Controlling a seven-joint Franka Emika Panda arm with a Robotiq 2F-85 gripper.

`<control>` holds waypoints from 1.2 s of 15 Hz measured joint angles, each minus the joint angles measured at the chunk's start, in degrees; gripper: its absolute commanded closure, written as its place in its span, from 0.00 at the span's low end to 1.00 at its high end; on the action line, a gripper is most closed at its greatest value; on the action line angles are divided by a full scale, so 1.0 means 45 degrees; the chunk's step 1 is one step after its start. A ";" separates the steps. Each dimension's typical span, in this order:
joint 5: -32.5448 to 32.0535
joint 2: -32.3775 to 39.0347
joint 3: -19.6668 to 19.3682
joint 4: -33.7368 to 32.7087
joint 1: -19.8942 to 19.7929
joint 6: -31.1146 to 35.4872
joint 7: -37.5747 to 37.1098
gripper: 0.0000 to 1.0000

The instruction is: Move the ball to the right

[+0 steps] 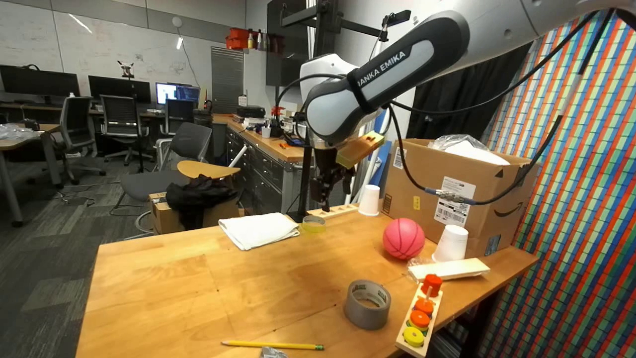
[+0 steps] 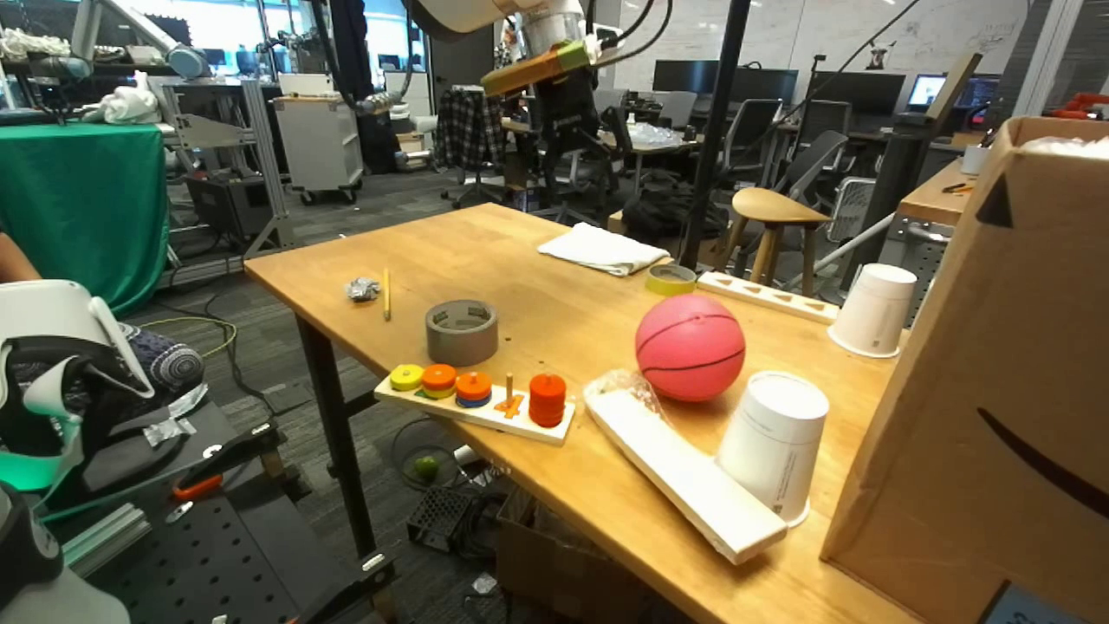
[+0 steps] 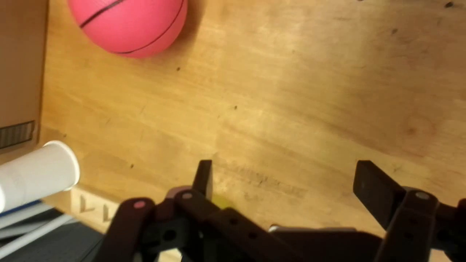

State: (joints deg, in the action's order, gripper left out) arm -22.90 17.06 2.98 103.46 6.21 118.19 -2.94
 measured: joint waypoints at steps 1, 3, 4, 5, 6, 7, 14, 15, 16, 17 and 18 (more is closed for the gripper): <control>0.0627 0.0188 -0.0003 -0.0016 -0.0092 -0.0377 0.0198 0.00; 0.1710 0.0454 -0.0019 -0.0065 -0.0266 -0.1327 0.0361 0.00; 0.2145 0.0547 -0.0034 -0.0095 -0.0338 -0.1859 0.0363 0.00; 0.2527 0.0622 -0.0046 -0.0140 -0.0402 -0.2375 0.0355 0.00; 0.2868 0.0699 -0.0058 -0.0217 -0.0457 -0.2872 0.0339 0.00; 0.3164 0.0776 -0.0066 -0.0311 -0.0505 -0.3343 0.0308 0.00; 0.4487 0.1278 -0.0082 -0.0884 -0.0693 -0.3948 0.0213 0.00; 0.4493 0.1330 -0.0082 -0.0884 -0.0716 -0.3729 0.0239 0.00; 0.4494 0.1394 -0.0085 -0.0873 -0.0746 -0.3388 0.0294 0.00; 0.4494 0.1470 -0.0094 -0.0863 -0.0782 -0.3022 0.0375 0.00; 0.4488 0.1552 -0.0109 -0.0835 -0.0830 -0.2581 0.0487 0.00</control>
State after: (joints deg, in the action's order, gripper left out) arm -2.71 24.05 2.49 99.70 2.48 106.58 -0.74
